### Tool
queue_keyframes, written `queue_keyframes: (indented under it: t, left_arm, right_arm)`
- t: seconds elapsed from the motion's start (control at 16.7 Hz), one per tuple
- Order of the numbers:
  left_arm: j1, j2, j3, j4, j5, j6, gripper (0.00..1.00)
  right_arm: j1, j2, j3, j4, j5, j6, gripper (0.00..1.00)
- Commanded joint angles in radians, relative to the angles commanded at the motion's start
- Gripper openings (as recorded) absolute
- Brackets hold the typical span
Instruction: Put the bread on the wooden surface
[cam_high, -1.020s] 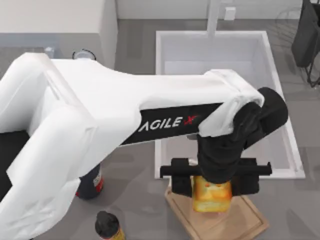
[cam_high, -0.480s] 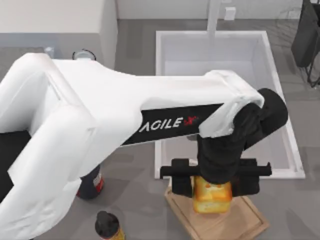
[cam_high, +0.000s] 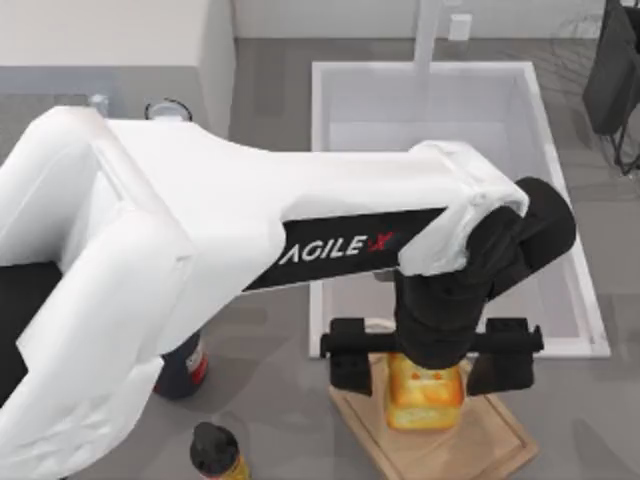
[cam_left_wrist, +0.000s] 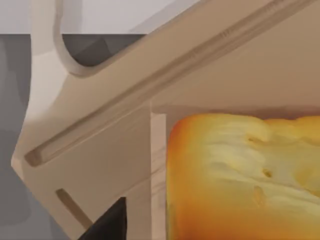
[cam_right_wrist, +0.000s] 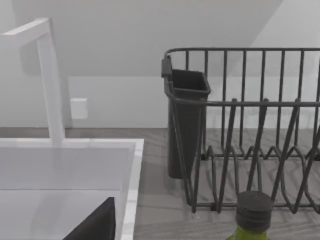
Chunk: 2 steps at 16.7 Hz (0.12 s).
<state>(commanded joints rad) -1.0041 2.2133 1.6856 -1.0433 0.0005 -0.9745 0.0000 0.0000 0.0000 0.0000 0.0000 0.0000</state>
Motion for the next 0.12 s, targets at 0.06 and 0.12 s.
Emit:
queue_keyframes:
  t: [0.06, 0.12]
  left_arm:
    - [0.000, 0.000, 0.000, 0.000, 0.000, 0.000, 1.00]
    - [0.000, 0.000, 0.000, 0.000, 0.000, 0.000, 1.00]
  right_arm:
    - [0.000, 0.000, 0.000, 0.000, 0.000, 0.000, 1.00]
    - [0.000, 0.000, 0.000, 0.000, 0.000, 0.000, 1.00]
